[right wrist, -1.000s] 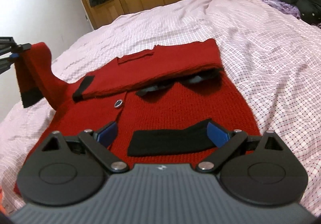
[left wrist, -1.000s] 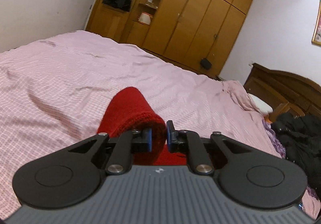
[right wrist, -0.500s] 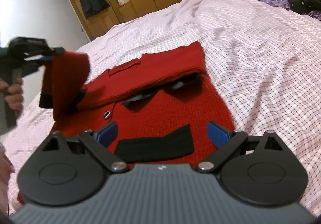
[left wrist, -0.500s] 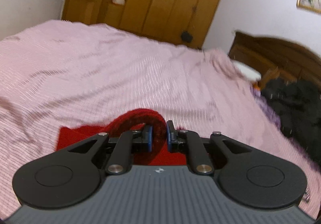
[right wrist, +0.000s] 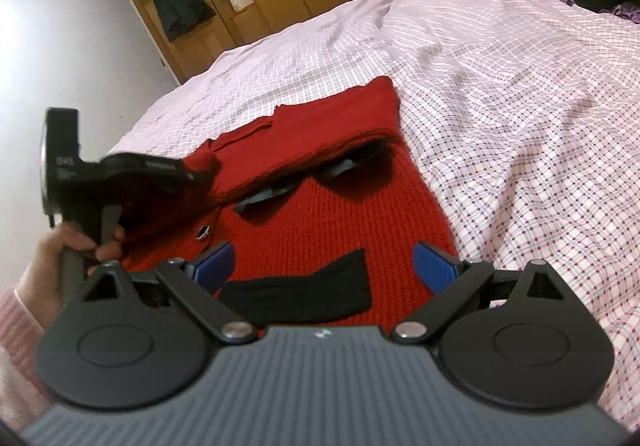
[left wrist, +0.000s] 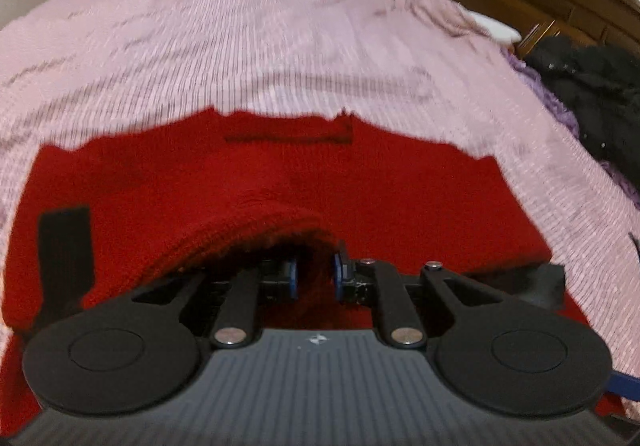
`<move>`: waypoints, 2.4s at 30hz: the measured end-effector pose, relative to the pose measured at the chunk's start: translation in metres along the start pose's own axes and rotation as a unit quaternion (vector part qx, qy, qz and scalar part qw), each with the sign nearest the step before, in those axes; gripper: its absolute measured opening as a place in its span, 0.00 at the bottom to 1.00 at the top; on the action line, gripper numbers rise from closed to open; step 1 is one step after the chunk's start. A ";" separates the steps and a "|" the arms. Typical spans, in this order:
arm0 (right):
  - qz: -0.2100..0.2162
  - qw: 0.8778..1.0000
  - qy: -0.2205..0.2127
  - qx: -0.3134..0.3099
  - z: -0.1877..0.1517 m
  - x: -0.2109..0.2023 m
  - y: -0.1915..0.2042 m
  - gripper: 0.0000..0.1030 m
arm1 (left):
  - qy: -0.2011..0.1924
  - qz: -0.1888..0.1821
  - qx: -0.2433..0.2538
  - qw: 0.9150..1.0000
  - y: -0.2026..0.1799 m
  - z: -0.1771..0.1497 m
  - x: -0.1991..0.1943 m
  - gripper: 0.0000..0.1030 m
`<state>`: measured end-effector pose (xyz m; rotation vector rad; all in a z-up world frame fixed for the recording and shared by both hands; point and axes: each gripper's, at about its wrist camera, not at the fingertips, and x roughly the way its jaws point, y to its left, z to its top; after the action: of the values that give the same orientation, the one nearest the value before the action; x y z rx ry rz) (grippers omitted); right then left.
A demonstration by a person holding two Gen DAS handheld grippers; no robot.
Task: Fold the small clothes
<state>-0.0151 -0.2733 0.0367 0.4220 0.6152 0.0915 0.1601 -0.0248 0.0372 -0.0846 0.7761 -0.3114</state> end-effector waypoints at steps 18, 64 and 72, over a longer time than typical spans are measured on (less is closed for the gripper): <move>0.018 0.993 0.030 -0.110 0.017 0.016 0.054 0.94 | 0.006 0.108 -0.037 0.993 0.047 -0.041 -0.094 0.52; -0.012 0.885 -0.019 -0.465 0.036 0.144 0.250 0.14 | -0.004 0.148 -0.107 0.983 0.117 -0.065 -0.122 0.52; -0.049 0.941 -0.032 -0.332 0.089 0.124 0.169 0.14 | -0.003 0.156 -0.088 0.984 0.107 -0.050 -0.102 0.52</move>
<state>0.1443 -0.1255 0.1044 -0.2609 0.5042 0.1816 0.0828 0.1102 0.0507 -0.1289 0.7977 0.0561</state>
